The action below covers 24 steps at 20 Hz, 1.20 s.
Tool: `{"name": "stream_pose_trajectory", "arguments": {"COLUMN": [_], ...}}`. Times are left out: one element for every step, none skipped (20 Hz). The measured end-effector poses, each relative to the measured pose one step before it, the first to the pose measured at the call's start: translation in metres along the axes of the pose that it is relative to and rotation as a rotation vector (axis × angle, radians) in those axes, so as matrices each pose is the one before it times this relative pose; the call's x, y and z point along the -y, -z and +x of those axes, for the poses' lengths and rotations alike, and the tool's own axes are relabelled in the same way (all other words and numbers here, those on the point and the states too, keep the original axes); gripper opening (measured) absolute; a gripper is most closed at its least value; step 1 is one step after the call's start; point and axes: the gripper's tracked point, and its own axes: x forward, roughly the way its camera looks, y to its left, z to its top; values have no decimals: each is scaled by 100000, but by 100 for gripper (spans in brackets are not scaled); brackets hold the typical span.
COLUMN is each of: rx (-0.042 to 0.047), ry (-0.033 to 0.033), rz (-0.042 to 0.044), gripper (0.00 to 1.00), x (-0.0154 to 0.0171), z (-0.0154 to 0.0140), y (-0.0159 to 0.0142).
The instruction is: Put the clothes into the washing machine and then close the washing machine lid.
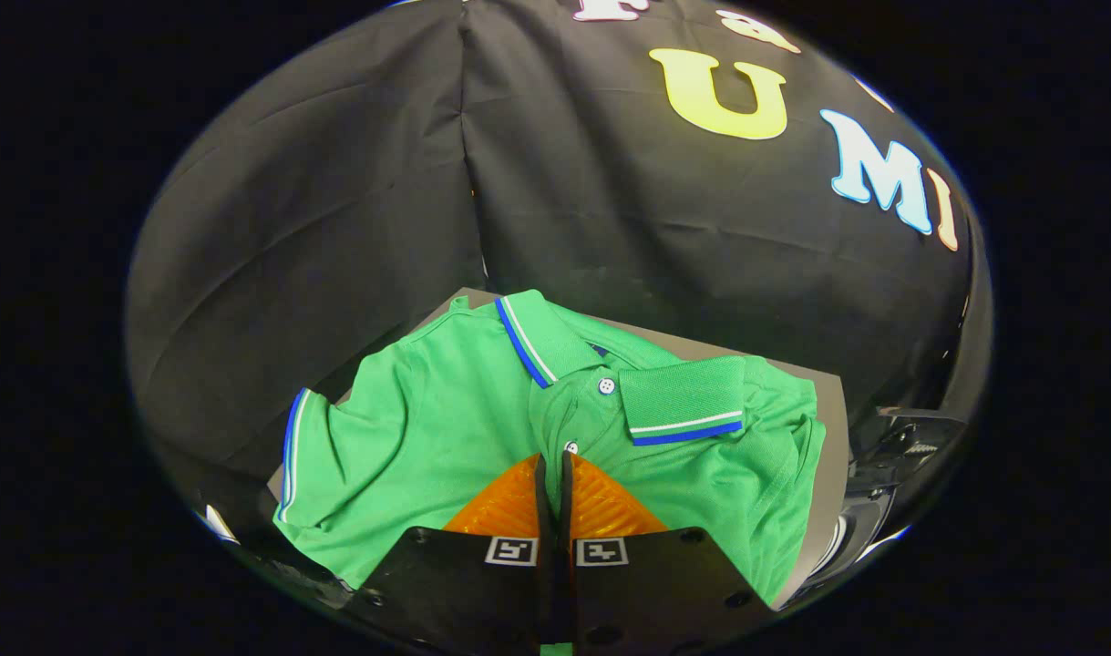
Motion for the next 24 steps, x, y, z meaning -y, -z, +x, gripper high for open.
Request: {"name": "stream_pose_trajectory", "arguments": {"rx": [647, 1766, 2085, 1816, 1951, 1868, 1990, 3277, 3022, 3299, 2686, 2072, 1939, 1855, 1695, 2075, 1366, 1525, 714, 1156, 1073, 837, 938, 766], "ry": [-1177, -811, -274, -93, -851, -1664, -1158, -732, -218, -475, -894, -721, -733, -364, -23, 286, 371, 801, 1243, 1474, 1423, 1261, 1115, 1409], "rz": [1357, 746, -83, -662, -157, 332, -47, -587, -1157, -678, 214, 838, 964, 822, 227, 161, -285, -255, -828, -649, -401, 3, 572, 483], "gripper": [2, 2, 2, 2, 1, 2, 2, 1, 1, 1, 1, 2, 2, 2, 2, 1, 2, 2, 2, 1, 1, 1, 1, 1], "x": [-13, 90, 179, 176, -119, -126, -132, 27, 45, 238, 251, 282, 247, 339, 406, 457, 259, 578, 822, 945, 777, 970, 824, 1019], "z": [-377, -500, -525, -594, -607, -629, -613, -954, -1366, -1028, -845, -753, -713, -687, -722, -668, -450, -478, -498, -521, -414, -450, -542, -428], "y": [-253, -572, -709, -717, -809, -804, -501, -996, -873, -1043, -894, -837, -757, -804, -763, -860, -402, -547, -238, -391, -362, -260, -199, -314]}}
